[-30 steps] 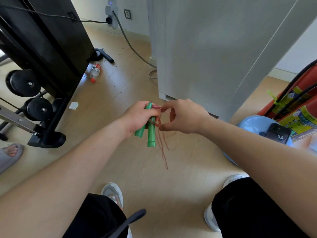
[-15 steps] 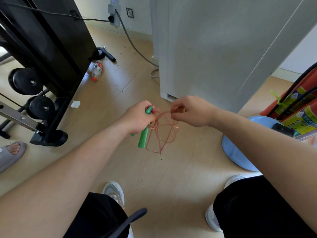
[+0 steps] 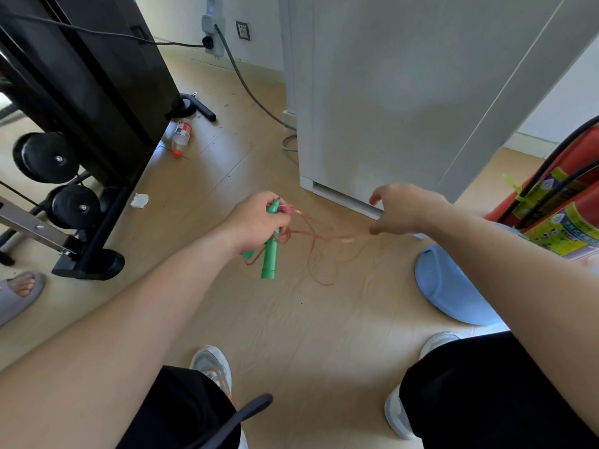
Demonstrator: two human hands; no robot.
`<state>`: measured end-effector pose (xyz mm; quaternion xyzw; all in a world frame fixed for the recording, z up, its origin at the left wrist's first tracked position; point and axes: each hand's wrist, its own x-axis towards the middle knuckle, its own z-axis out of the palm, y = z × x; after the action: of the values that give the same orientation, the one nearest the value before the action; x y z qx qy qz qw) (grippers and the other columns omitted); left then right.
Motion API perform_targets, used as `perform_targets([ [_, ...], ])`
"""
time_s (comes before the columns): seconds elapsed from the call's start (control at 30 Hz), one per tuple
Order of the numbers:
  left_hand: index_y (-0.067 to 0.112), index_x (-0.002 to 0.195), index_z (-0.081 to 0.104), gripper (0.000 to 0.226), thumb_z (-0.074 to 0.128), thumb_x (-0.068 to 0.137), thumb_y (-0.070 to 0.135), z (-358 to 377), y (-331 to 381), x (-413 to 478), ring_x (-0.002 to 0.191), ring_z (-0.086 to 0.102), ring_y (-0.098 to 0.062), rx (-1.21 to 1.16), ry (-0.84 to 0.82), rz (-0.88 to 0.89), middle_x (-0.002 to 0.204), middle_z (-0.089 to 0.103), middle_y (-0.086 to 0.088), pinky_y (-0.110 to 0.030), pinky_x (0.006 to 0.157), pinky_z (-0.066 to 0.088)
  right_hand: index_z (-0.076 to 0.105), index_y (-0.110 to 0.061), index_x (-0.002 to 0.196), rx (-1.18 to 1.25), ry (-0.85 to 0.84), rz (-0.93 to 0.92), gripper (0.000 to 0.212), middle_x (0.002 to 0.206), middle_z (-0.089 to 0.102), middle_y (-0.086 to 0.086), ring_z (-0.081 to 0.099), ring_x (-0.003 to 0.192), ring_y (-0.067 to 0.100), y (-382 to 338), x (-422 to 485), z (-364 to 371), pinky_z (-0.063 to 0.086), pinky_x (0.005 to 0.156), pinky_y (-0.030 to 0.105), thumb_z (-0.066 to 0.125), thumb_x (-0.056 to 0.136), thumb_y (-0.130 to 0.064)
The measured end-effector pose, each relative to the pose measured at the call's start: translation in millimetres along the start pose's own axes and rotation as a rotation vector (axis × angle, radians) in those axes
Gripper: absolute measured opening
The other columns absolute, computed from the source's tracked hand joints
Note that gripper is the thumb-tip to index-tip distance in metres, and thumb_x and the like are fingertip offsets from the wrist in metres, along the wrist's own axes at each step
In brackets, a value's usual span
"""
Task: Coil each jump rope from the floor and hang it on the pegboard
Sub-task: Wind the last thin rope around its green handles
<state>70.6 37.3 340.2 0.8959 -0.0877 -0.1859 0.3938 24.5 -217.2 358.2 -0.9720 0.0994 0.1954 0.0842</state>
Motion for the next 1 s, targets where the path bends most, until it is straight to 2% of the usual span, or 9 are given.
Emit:
perform_targets([
  [0.1, 0.019, 0.093, 0.065, 0.005, 0.063, 0.09, 0.015, 6, 5, -2, 0.079, 0.067, -0.02, -0.082, -0.04, 0.019, 0.077, 0.07, 0.002, -0.043, 0.086, 0.054, 0.064, -0.032, 0.11, 0.135, 0.071, -0.222, 0.031, 0.089, 0.058, -0.009, 0.06, 0.09, 0.019, -24, -6, 2, 0.051, 0.08, 0.032, 0.069, 0.081, -0.043],
  [0.2, 0.013, 0.096, 0.064, 0.005, 0.061, 0.093, 0.011, 10, 11, -4, 0.075, 0.068, -0.024, -0.133, -0.077, 0.03, 0.077, 0.07, -0.006, -0.047, 0.086, 0.056, 0.065, -0.036, 0.094, 0.229, 0.092, -0.393, 0.014, 0.074, 0.054, -0.013, 0.053, 0.071, 0.008, -53, -15, 7, 0.044, 0.068, 0.027, 0.066, 0.083, -0.044],
  [0.37, 0.014, 0.101, 0.066, 0.009, 0.062, 0.094, 0.017, 10, 17, -6, 0.078, 0.068, -0.023, -0.204, -0.12, 0.052, 0.087, 0.071, -0.01, -0.04, 0.078, 0.055, 0.066, -0.031, 0.112, 0.146, 0.06, -0.442, 0.029, 0.087, 0.063, -0.006, 0.059, 0.081, 0.017, -68, -14, 23, 0.053, 0.07, 0.035, 0.062, 0.087, -0.045],
  [0.5, 0.018, 0.099, 0.066, 0.011, 0.064, 0.09, 0.023, 8, 11, -3, 0.086, 0.071, -0.027, -0.151, -0.086, 0.041, 0.09, 0.072, -0.008, -0.045, 0.085, 0.058, 0.071, -0.027, 0.106, 0.184, 0.027, -0.464, 0.022, 0.077, 0.055, -0.016, 0.055, 0.08, 0.013, -64, -7, 20, 0.044, 0.07, 0.029, 0.063, 0.092, -0.041],
  [0.57, 0.018, 0.098, 0.064, 0.006, 0.064, 0.092, 0.021, 8, 5, -1, 0.08, 0.068, -0.022, -0.074, -0.046, 0.028, 0.084, 0.07, -0.002, -0.042, 0.082, 0.056, 0.072, -0.026, 0.102, 0.207, 0.057, -0.457, 0.018, 0.08, 0.059, -0.013, 0.057, 0.085, 0.014, -60, -3, 16, 0.044, 0.073, 0.028, 0.062, 0.094, -0.039],
  [0.7, 0.021, 0.094, 0.061, 0.008, 0.06, 0.091, 0.014, 2, -9, 4, 0.078, 0.066, -0.021, 0.034, 0.039, -0.027, 0.08, 0.068, 0.003, -0.031, 0.073, 0.051, 0.063, -0.033, 0.084, 0.288, 0.152, -0.363, 0.013, 0.079, 0.06, -0.012, 0.059, 0.086, 0.02, -42, 6, 7, 0.048, 0.075, 0.032, 0.059, 0.096, -0.036],
  [0.8, 0.023, 0.091, 0.059, 0.011, 0.06, 0.09, 0.013, -4, -14, 5, 0.077, 0.066, -0.02, 0.046, 0.068, -0.035, 0.085, 0.069, 0.001, -0.028, 0.068, 0.046, 0.063, -0.031, 0.084, 0.296, 0.183, -0.213, 0.018, 0.088, 0.064, -0.005, 0.061, 0.089, 0.024, -26, 10, 3, 0.054, 0.078, 0.039, 0.056, 0.095, -0.043],
  [0.9, 0.025, 0.088, 0.057, 0.01, 0.063, 0.091, 0.018, -6, -15, 4, 0.072, 0.058, -0.015, 0.073, 0.085, -0.011, 0.081, 0.064, 0.003, -0.027, 0.061, 0.039, 0.067, -0.029, 0.093, 0.123, 0.133, -0.024, 0.025, 0.095, 0.066, -0.003, 0.061, 0.093, 0.026, -14, 13, 4, 0.047, 0.072, 0.034, 0.05, 0.096, -0.047],
  [1.0, 0.026, 0.09, 0.057, 0.008, 0.063, 0.092, 0.021, -7, -14, 2, 0.072, 0.055, -0.012, 0.072, 0.098, 0.002, 0.08, 0.061, 0.006, -0.027, 0.06, 0.038, 0.067, -0.022, 0.095, -0.039, 0.085, 0.112, 0.017, 0.09, 0.067, -0.001, 0.063, 0.084, 0.025, -4, 16, 8, 0.035, 0.058, 0.026, 0.053, 0.093, -0.031],
])
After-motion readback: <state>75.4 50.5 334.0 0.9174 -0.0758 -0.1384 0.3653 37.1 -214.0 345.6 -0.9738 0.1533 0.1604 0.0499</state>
